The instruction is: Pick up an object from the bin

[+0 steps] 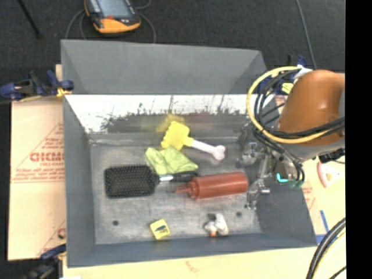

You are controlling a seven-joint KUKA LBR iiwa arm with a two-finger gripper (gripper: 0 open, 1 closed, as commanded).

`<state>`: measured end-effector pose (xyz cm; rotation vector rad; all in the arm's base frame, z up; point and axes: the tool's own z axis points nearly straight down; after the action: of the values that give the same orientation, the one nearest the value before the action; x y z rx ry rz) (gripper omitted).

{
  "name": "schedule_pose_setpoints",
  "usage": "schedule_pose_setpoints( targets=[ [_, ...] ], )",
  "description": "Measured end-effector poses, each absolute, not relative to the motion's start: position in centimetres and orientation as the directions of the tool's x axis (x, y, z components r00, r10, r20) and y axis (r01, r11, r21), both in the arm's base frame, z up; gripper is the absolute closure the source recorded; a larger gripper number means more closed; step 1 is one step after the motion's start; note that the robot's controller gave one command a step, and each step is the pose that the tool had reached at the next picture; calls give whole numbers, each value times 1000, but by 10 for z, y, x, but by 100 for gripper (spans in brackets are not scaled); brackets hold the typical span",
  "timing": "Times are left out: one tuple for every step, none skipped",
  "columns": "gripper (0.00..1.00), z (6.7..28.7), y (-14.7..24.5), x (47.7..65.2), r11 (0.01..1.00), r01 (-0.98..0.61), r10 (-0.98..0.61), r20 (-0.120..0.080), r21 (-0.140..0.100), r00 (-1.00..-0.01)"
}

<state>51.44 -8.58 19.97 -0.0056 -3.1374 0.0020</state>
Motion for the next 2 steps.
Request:
schedule_pose_setpoints(
  targets=[
    [0,203,-86,516,1000,1,1,-4,-3,-1000],
    [0,163,-73,529,997,82,82,-9,0,-997]
  ],
)
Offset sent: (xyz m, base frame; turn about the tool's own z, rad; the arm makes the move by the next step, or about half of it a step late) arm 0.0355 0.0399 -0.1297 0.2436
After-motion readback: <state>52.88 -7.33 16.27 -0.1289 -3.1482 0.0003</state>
